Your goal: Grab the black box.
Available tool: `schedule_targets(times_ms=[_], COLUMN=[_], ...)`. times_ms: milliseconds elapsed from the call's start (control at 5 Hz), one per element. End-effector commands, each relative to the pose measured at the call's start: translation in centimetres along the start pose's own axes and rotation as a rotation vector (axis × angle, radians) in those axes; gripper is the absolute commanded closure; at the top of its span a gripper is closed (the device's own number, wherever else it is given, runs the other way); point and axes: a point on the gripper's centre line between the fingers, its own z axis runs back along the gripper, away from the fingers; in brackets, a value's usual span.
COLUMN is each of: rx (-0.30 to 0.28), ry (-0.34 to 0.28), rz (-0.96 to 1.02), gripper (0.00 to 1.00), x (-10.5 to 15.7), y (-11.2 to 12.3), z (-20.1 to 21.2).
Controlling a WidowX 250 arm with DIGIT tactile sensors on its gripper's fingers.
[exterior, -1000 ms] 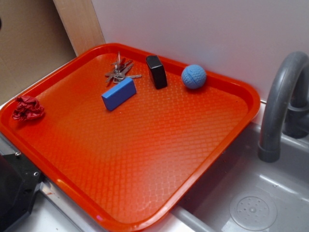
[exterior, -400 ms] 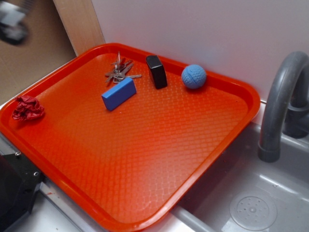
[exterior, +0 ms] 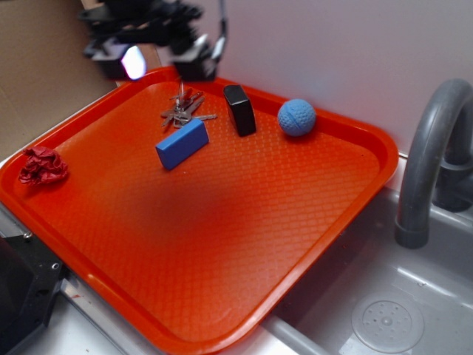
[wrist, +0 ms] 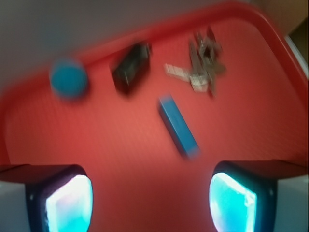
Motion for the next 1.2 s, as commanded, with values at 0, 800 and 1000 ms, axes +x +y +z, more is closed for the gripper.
schedule_targets(times_ms=[0,800,1000], rx=[-0.113,-0.126,-0.126], ry=[-0.089,0.003,0.008], rz=[0.176,0.253,0.231], gripper=[0.0,0.0,0.0], x=[6.8,6.2,6.8], y=[0.2,0.0,-1.1], z=[-1.8,-6.6,-8.8])
